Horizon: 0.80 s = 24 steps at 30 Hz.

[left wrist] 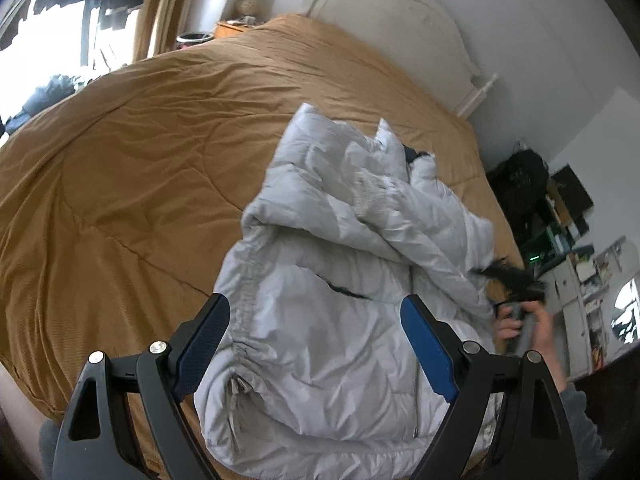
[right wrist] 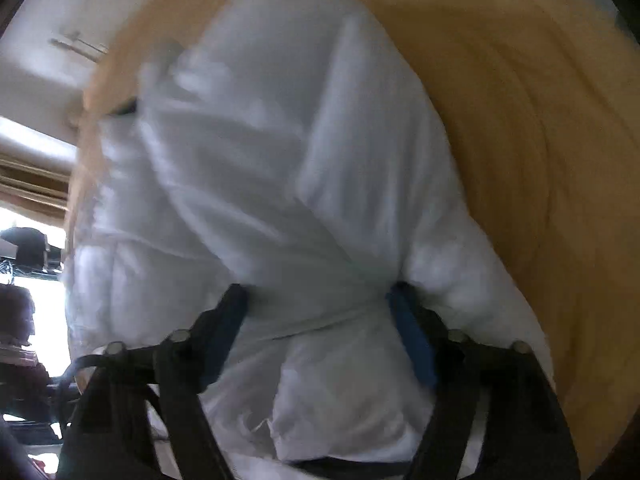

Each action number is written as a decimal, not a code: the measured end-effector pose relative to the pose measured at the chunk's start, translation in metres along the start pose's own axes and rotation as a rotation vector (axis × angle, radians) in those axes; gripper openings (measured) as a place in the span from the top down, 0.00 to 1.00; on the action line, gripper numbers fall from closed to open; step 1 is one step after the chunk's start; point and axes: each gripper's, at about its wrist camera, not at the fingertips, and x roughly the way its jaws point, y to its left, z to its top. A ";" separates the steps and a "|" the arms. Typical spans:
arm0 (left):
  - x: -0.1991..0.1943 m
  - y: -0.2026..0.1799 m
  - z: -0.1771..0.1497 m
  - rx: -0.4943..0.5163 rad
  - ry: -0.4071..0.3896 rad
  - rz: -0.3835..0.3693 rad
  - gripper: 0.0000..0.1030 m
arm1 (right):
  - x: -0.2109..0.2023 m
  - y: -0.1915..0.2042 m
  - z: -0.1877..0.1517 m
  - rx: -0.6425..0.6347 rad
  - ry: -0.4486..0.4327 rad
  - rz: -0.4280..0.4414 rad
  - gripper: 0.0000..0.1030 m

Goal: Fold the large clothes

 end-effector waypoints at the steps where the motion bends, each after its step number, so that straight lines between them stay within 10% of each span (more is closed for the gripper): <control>1: -0.001 -0.003 -0.002 0.020 0.007 0.013 0.15 | -0.016 -0.005 -0.006 0.007 -0.033 0.063 0.31; 5: -0.013 0.005 -0.014 0.081 0.036 0.079 0.15 | -0.103 -0.014 -0.061 -0.049 -0.135 0.405 0.23; 8: -0.020 0.034 -0.026 0.052 0.100 0.066 0.13 | -0.155 -0.034 -0.117 -0.168 -0.165 0.473 0.20; 13: -0.007 0.083 -0.072 -0.001 0.281 0.012 0.11 | -0.179 -0.100 -0.188 -0.330 -0.110 0.353 0.19; 24: 0.086 0.156 -0.097 -0.464 0.471 -0.461 0.07 | -0.179 -0.186 -0.258 -0.231 -0.080 0.278 0.19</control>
